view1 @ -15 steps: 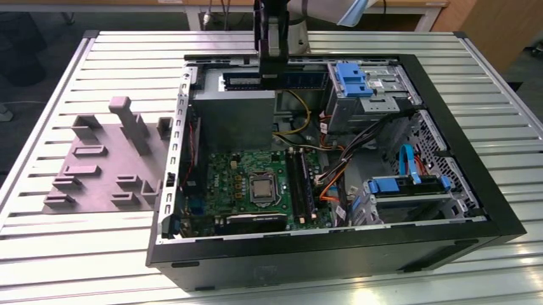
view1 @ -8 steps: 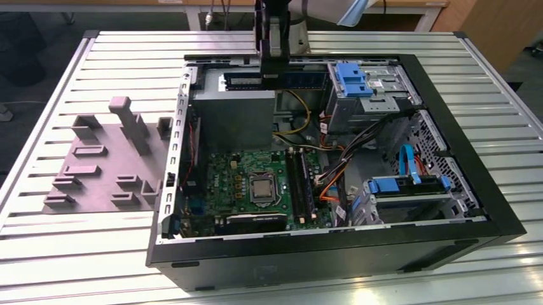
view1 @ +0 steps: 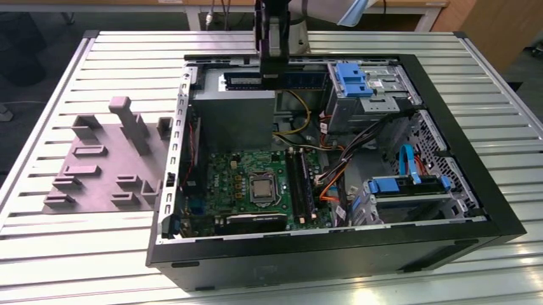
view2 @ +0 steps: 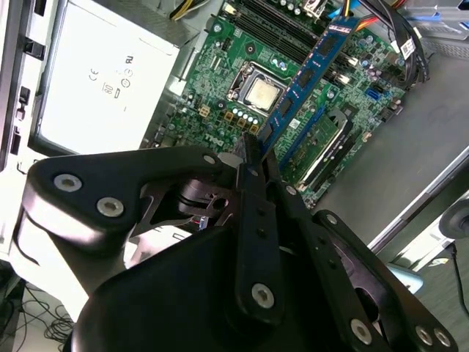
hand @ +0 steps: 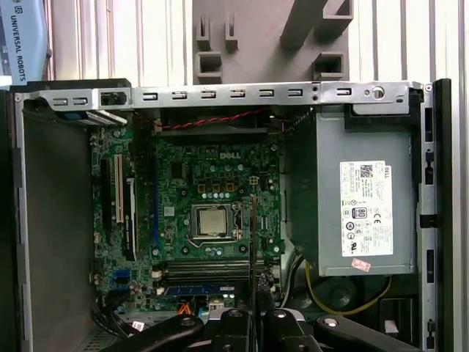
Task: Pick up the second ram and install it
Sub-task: 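Insert the second ram into the second slot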
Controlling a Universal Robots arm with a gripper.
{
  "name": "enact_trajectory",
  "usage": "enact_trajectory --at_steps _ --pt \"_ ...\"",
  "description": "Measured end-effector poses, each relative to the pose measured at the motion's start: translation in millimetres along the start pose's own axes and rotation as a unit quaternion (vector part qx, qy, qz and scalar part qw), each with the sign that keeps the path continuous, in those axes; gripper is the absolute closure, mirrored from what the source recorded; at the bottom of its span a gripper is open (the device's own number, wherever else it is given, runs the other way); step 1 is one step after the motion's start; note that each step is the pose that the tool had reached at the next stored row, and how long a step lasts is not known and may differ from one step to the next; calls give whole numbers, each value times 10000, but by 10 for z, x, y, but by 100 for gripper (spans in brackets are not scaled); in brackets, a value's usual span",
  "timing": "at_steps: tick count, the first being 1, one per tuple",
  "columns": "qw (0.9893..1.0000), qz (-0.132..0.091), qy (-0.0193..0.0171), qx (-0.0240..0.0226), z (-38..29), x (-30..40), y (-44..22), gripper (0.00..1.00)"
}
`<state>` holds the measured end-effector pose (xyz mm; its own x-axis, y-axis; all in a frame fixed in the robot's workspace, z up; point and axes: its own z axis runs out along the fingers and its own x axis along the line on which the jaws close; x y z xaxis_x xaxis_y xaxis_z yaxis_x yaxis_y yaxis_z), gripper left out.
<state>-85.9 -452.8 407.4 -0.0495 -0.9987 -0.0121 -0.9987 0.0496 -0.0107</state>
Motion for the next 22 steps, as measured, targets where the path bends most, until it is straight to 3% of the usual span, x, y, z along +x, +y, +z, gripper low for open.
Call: enact_trajectory --at_steps 22 --pt "9998 223 3 3 0 0 0 86"
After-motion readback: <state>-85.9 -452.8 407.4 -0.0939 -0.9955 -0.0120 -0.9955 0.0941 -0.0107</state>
